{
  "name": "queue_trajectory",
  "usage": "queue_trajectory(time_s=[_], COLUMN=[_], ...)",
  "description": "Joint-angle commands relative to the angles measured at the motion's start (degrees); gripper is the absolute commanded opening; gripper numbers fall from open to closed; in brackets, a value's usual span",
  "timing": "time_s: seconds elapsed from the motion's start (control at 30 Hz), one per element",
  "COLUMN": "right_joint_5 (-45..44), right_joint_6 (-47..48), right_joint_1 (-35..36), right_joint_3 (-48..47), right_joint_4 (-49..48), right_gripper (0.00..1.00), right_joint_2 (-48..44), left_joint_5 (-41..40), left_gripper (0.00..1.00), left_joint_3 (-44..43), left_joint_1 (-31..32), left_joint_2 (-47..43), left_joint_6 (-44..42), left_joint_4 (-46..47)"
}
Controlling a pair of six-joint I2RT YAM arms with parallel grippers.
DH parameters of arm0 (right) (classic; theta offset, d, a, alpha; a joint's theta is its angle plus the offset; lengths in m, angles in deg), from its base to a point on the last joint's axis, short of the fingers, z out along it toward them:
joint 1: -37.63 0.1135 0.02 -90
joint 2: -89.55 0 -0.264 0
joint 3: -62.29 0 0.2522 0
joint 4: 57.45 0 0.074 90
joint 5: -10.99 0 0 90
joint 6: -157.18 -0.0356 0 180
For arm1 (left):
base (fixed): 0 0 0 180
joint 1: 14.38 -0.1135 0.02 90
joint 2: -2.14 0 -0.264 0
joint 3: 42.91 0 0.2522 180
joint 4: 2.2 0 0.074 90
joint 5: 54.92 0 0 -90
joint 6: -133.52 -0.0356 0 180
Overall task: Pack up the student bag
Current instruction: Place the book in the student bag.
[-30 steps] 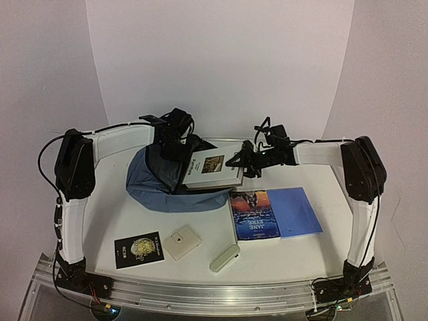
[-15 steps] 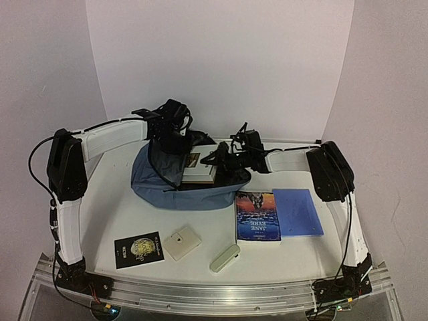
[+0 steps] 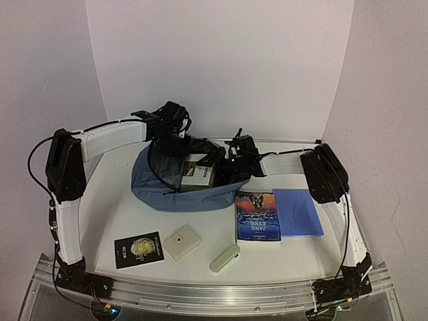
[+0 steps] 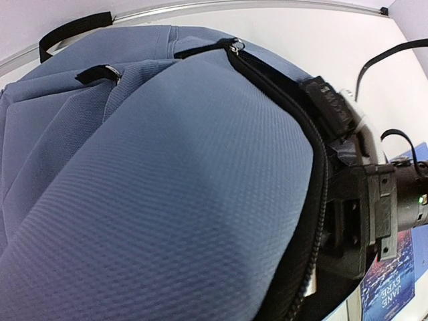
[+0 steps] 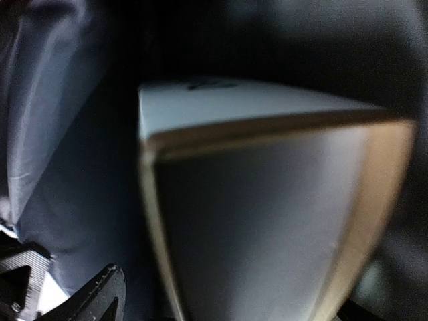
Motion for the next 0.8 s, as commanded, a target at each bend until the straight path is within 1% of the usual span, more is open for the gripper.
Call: queue_trajectory(time_s=[0.0,0.07,0.13,0.23,0.33,0.4,0.5,0.57,0.6,0.63,0.7,0.77], right_joint_5=[-6.31,-8.00,-8.61,-7.88,-6.15,-4.59,-2.99,-2.40,-2.41,-2.63,-4.38,-7.21], right_joint_6=[6.73,8.05,8.35,8.20,6.67,2.90,-5.67,-7.69,-7.56,-7.13,-4.54,0.36], right_joint_1=[-1.25,-1.16,-1.13,-0.51,0.61,1.25,2.03,2.46,2.61,2.65,2.29,1.47], right_joint_3=[1.47,1.93,2.14,0.78,-2.61,-3.98,-5.15,-7.18,-7.86,-8.10,-7.30,-6.06], right_joint_4=[9.85,13.29,14.39,14.43,13.63,8.91,-3.28,-5.80,-5.75,-5.42,-2.27,4.10], right_gripper=[0.84,0.82,0.78,0.67,0.56,0.49,0.41,0.39,0.43,0.52,0.76,0.90], right_joint_2=[-7.60,-8.40,-8.51,-7.05,-4.01,-2.11,0.98,2.82,3.23,3.28,1.88,-0.94], left_joint_5=[0.56,0.67,1.03,1.50,2.06,2.43,2.71,2.65,2.51,2.25,1.83,2.03], left_gripper=[0.00,0.00,0.00,0.00,0.00,0.00,0.00,0.00,0.00,0.00,0.00,0.00], left_joint_3=[0.27,0.48,0.66,0.67,0.62,0.72,1.00,0.96,0.96,0.97,1.06,1.36], left_joint_1=[-0.53,-0.57,-0.57,-0.62,-0.57,-0.57,-0.57,-0.61,-0.65,-0.68,-0.93,-1.44], left_joint_2=[-6.36,-6.40,-6.35,-6.14,-5.93,-5.88,-5.85,-5.79,-5.81,-5.88,-5.89,-6.05], left_joint_6=[0.69,0.73,0.70,0.54,0.60,0.82,1.20,1.36,1.39,1.40,1.67,2.19], left_joint_4=[5.31,5.44,5.75,5.98,6.10,6.22,6.44,6.39,6.30,6.14,5.74,5.66])
